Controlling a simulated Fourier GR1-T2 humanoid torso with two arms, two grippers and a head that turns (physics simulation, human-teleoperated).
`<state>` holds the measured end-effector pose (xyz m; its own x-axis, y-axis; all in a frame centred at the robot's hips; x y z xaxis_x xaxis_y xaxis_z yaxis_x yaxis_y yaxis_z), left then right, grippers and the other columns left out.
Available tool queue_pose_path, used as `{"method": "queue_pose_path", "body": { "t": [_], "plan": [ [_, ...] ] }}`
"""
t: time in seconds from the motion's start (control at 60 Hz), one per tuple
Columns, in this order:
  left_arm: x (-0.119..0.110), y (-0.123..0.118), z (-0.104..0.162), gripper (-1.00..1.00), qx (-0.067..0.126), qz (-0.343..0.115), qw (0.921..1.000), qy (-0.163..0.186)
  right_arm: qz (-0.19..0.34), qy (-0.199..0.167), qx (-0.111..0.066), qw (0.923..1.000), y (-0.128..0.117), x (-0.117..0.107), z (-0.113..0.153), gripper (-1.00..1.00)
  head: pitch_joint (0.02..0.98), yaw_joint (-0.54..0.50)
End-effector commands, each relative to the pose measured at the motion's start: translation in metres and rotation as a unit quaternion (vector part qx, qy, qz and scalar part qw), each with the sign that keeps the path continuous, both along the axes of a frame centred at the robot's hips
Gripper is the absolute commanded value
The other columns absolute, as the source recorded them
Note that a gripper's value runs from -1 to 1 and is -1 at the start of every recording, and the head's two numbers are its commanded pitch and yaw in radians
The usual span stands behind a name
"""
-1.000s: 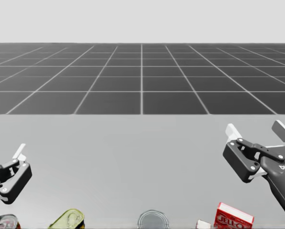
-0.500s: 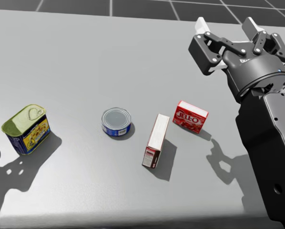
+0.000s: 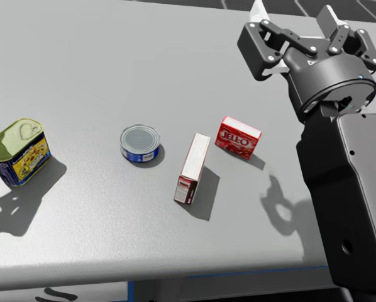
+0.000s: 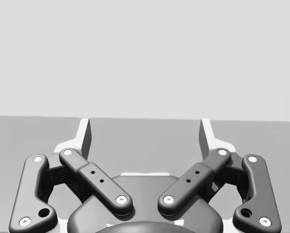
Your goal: Grasp the pudding box and hold it up.
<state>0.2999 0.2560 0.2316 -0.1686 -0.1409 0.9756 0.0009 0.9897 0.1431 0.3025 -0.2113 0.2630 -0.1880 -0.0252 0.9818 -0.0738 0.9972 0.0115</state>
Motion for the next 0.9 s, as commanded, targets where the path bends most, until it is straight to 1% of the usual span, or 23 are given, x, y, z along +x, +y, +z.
{"method": "queue_pose_path", "body": {
  "t": [0.017,0.033,0.083,0.1,0.167,0.183,0.217,0.267,0.317,0.4,0.417,0.467,0.5,0.517,0.55,0.583,0.6,0.65,0.7,0.75,0.817,0.85,0.9],
  "plan": [
    [0.000,-0.001,0.000,-1.00,-0.001,-0.001,1.0000,0.000,-0.017,0.008,-0.007,0.9998,0.017,-0.025,0.006,-1.00,0.876,-0.18],
    [0.000,-0.001,0.000,-1.00,-0.001,-0.001,1.0000,0.000,-0.018,0.004,-0.012,0.9998,0.021,-0.030,0.005,-1.00,0.875,-0.18],
    [0.000,-0.001,0.000,-1.00,-0.002,-0.001,1.0000,0.000,-0.021,0.000,-0.015,0.9997,0.026,-0.038,0.006,-1.00,0.874,-0.18],
    [0.000,-0.001,0.000,-1.00,-0.002,-0.001,1.0000,0.000,-0.020,-0.001,-0.019,0.9996,0.030,-0.047,0.006,-1.00,0.872,-0.18],
    [0.000,0.000,0.000,-1.00,-0.002,-0.001,1.0000,0.000,-0.014,-0.002,-0.024,0.9996,0.034,-0.059,0.005,-1.00,0.869,-0.18],
    [0.000,0.000,0.000,-1.00,-0.002,-0.001,1.0000,0.000,-0.015,-0.001,-0.024,0.9996,0.035,-0.061,0.006,-1.00,0.868,-0.18],
    [0.000,0.000,0.000,-1.00,-0.002,-0.001,1.0000,0.000,-0.008,0.003,-0.016,0.9998,0.038,-0.069,0.005,-1.00,0.866,-0.18],
    [0.000,0.000,0.000,-1.00,-0.003,-0.001,1.0000,0.001,-0.007,0.002,-0.017,0.9998,0.039,-0.075,0.004,-1.00,0.866,-0.19],
    [-0.001,0.000,0.000,-1.00,-0.002,-0.003,1.0000,0.001,-0.002,0.003,-0.014,0.9999,0.043,-0.084,-0.001,-1.00,0.866,-0.19],
    [0.000,-0.001,0.000,-1.00,-0.001,-0.004,1.0000,0.002,0.009,0.018,0.003,0.9998,0.048,-0.094,-0.008,-1.00,0.866,-0.19],
    [0.000,-0.001,0.000,-1.00,-0.001,-0.004,1.0000,0.002,0.014,0.026,0.006,0.9995,0.051,-0.099,-0.012,-1.00,0.867,-0.19],
    [0.000,-0.001,0.000,-1.00,-0.001,-0.004,1.0000,0.002,0.021,0.033,0.008,0.9992,0.055,-0.104,-0.017,-1.00,0.866,-0.19],
    [0.000,-0.001,0.000,-1.00,0.000,-0.004,1.0000,0.002,0.023,0.039,0.013,0.9989,0.058,-0.110,-0.022,-1.00,0.866,-0.19],
    [0.000,-0.001,0.000,-1.00,0.000,-0.004,1.0000,0.002,0.021,0.043,0.026,0.9985,0.061,-0.113,-0.025,-1.00,0.866,-0.19],
    [0.000,-0.001,0.000,-1.00,-0.001,-0.003,1.0000,0.002,0.026,0.051,0.035,0.9977,0.065,-0.118,-0.030,-1.00,0.866,-0.19],
    [0.000,-0.001,0.000,-1.00,-0.001,-0.003,1.0000,0.002,0.030,0.055,0.031,0.9976,0.067,-0.121,-0.033,-1.00,0.866,-0.18],
    [0.000,-0.001,-0.001,-1.00,0.000,-0.003,1.0000,0.002,0.031,0.059,0.032,0.9973,0.069,-0.124,-0.036,-1.00,0.865,-0.18],
    [0.000,-0.001,-0.001,-1.00,0.000,-0.003,1.0000,0.002,0.034,0.072,0.042,0.9960,0.073,-0.130,-0.041,-1.00,0.865,-0.18],
    [0.000,-0.001,-0.001,-1.00,0.000,-0.003,1.0000,0.002,0.042,0.081,0.041,0.9950,0.076,-0.135,-0.047,-1.00,0.866,-0.18],
    [0.000,-0.001,-0.001,-1.00,0.000,-0.003,1.0000,0.002,0.042,0.094,0.050,0.9934,0.080,-0.141,-0.053,-1.00,0.866,-0.18],
    [0.000,-0.001,-0.001,-1.00,0.000,-0.003,1.0000,0.002,0.050,0.102,0.052,0.9922,0.084,-0.145,-0.059,-1.00,0.866,-0.19],
    [0.000,-0.001,-0.001,-1.00,0.000,-0.003,1.0000,0.003,0.049,0.111,0.059,0.9909,0.086,-0.147,-0.063,-1.00,0.866,-0.19],
    [0.000,-0.001,-0.001,-1.00,0.001,-0.002,1.0000,0.002,0.054,0.125,0.063,0.9887,0.090,-0.151,-0.068,-1.00,0.866,-0.19]
  ]
}}
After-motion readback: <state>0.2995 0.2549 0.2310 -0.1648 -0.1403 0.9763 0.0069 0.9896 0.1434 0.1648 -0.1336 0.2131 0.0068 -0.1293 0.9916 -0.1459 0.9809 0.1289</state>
